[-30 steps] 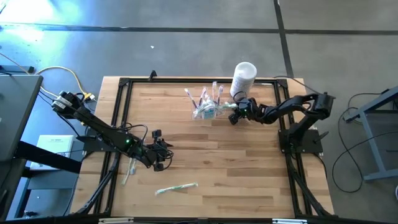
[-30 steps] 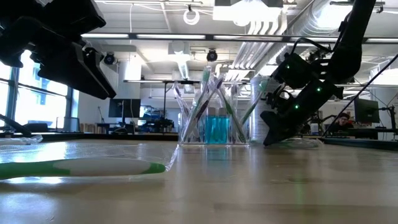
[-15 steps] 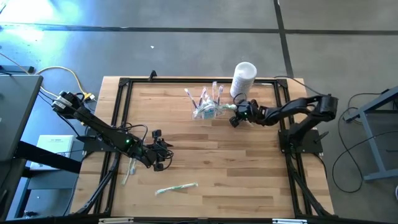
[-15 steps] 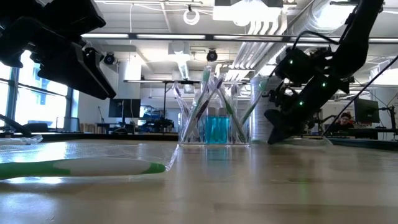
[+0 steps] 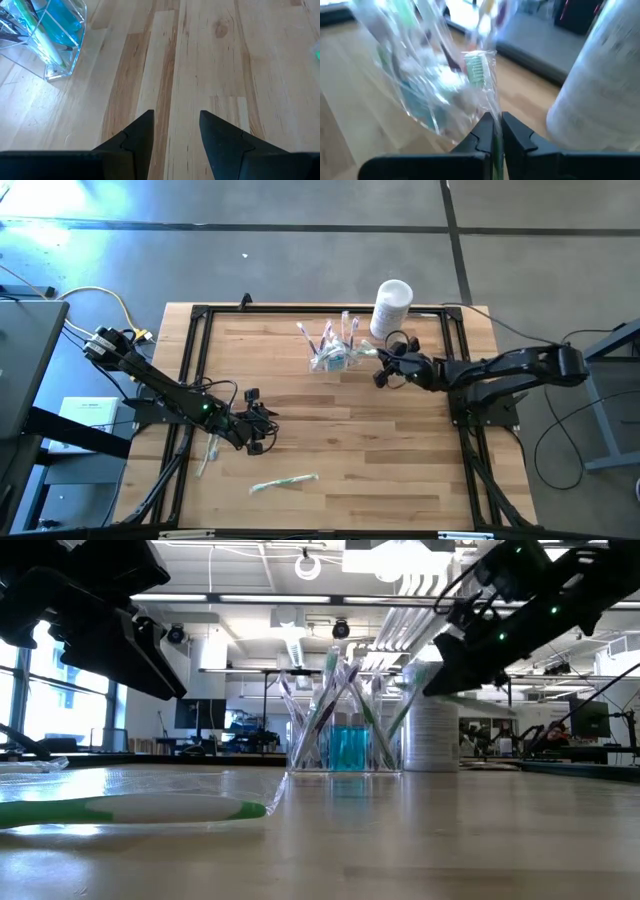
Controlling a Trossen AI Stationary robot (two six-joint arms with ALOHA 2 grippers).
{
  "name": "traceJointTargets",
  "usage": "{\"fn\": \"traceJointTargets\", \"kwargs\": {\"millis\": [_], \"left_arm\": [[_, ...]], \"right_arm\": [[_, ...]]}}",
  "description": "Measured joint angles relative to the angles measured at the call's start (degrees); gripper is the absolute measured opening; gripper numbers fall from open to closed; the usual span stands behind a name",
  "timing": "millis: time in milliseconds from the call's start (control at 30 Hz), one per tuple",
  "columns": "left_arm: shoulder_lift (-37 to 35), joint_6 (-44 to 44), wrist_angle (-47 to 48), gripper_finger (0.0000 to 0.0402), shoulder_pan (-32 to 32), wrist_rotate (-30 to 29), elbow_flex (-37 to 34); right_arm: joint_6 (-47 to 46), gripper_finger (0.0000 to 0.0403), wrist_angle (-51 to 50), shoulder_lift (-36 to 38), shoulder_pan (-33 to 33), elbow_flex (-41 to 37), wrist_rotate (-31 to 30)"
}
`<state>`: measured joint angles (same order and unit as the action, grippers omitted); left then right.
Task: Pick & Place toothbrushing station
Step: Put the top green toothbrush into the transparent organizer
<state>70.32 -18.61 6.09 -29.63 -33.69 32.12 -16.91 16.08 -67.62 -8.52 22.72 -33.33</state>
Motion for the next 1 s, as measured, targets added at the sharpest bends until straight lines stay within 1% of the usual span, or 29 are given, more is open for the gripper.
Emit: {"fn": "traceJointTargets", "kwargs": {"millis": [67,200,267,367,433,533,600,667,767,867,933,1000], "left_arm": [[0.0,0.0,0.0,0.0152,0.0,0.0,0.0],[0.0,-0.1,0.0,0.0152,0.0,0.0,0.0],[0.0,-0.1,0.0,0.0152,0.0,0.0,0.0],[0.0,-0.1,0.0,0.0152,0.0,0.0,0.0],[0.0,-0.1,0.0,0.0152,0.0,0.0,0.0],[0.0,-0.1,0.0,0.0152,0.0,0.0,0.0],[0.0,-0.1,0.0,0.0152,0.0,0.1,0.0],[0.0,-0.2,0.0,0.0152,0.0,0.0,0.0],[0.0,-0.2,0.0,0.0152,0.0,0.1,0.0],[0.0,-0.4,0.0,0.0152,0.0,0.1,0.0],[0.0,-1.0,0.0,0.0152,0.0,0.1,0.0],[0.0,-1.2,0.0,0.0152,0.0,0.1,0.0]], "right_arm": [[0.9,0.0010,-0.1,1.6,2.1,0.0,-4.4],[3.8,0.0010,1.5,2.9,6.0,0.0,-15.4],[5.5,0.0010,3.8,2.8,7.9,0.0,-18.6],[6.0,0.0010,7.2,2.9,10.4,0.0,-21.2],[6.6,0.0010,8.5,2.8,12.6,0.0,-24.7],[12.2,0.0010,11.8,2.8,16.7,0.0,-30.9],[16.9,0.0010,15.1,2.8,20.0,0.0,-33.7],[20.5,0.0010,18.5,2.8,23.0,0.0,-34.2],[22.6,0.0010,20.2,2.8,26.7,0.0,-31.5],[19.4,0.0010,20.3,2.7,28.3,-0.1,-28.1],[16.3,0.0010,20.9,1.7,28.1,-0.8,-24.1],[14.4,0.0010,23.8,0.1,27.3,-2.4,-21.1]]}}
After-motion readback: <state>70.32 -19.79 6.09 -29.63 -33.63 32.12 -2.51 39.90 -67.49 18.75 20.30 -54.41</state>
